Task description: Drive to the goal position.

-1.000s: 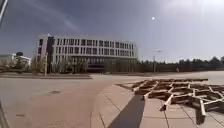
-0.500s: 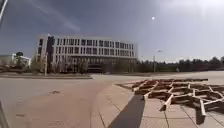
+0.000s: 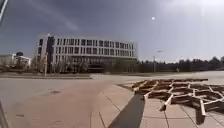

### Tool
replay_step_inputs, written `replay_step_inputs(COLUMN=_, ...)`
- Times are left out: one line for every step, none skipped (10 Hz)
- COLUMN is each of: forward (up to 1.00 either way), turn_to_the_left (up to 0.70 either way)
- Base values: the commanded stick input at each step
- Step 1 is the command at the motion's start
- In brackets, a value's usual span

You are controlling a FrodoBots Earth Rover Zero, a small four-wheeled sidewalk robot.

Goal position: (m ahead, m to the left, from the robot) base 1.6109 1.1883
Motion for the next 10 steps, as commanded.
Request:
replay_step_inputs(forward=0.04, turn_to_the_left=0.00)
replay_step_inputs(forward=0.05, turn_to_the_left=0.00)
replay_step_inputs(forward=0.05, turn_to_the_left=0.00)
replay_step_inputs(forward=0.05, turn_to_the_left=0.00)
replay_step_inputs(forward=0.05, turn_to_the_left=0.00)
replay_step_inputs(forward=0.05, turn_to_the_left=0.00)
replay_step_inputs(forward=0.05, turn_to_the_left=0.00)
replay_step_inputs(forward=0.04, turn_to_the_left=0.00)
replay_step_inputs(forward=0.05, turn_to_the_left=0.00)
replay_step_inputs(forward=0.05, turn_to_the_left=0.00)
